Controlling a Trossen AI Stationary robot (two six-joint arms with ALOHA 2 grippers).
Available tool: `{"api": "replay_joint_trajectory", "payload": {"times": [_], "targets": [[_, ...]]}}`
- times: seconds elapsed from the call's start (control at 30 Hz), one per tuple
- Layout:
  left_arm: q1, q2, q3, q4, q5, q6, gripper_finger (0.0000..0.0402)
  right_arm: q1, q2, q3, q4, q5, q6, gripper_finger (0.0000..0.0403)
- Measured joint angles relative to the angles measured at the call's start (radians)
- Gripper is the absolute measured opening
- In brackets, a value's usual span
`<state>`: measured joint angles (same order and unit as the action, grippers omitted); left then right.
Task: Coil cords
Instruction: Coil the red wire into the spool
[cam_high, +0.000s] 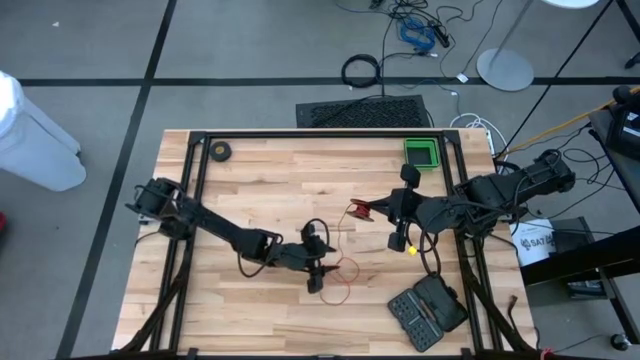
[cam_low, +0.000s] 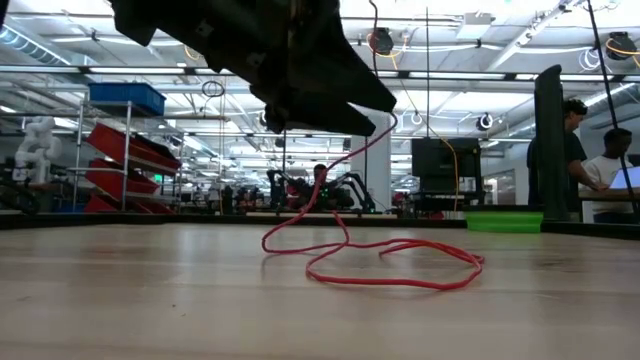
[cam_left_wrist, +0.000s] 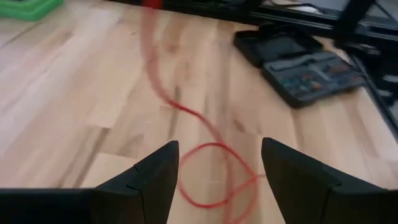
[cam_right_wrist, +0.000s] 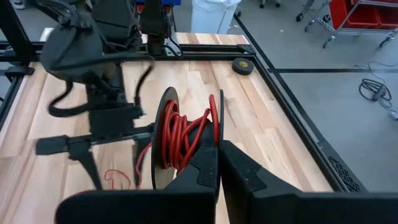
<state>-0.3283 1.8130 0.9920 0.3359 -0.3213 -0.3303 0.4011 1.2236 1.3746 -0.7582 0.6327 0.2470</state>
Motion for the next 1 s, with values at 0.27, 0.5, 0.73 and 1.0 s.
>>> {"api": "replay_joint_trajectory", "payload": {"times": [0.27,0.5,0.73,1.0], "targets": [[0.01,0.032,0.0,0.045,-0.011,-0.005,0.0235,0.0,0.0,0.0,0.006,0.0,0.0,0.0],[0.02,0.067,0.021,0.071,0.004,-0.004,0.0235,0.0,0.0,0.0,0.006,0.0,0.0,0.0],[0.021,0.067,0.025,0.068,-0.005,0.013,0.0216,0.0,0.0,0.0,0.005,0.0,-0.002,0.0],[0.021,0.067,0.025,0.073,-0.006,0.023,0.0155,0.0,0.0,0.0,0.005,0.0,-0.003,0.0]]}}
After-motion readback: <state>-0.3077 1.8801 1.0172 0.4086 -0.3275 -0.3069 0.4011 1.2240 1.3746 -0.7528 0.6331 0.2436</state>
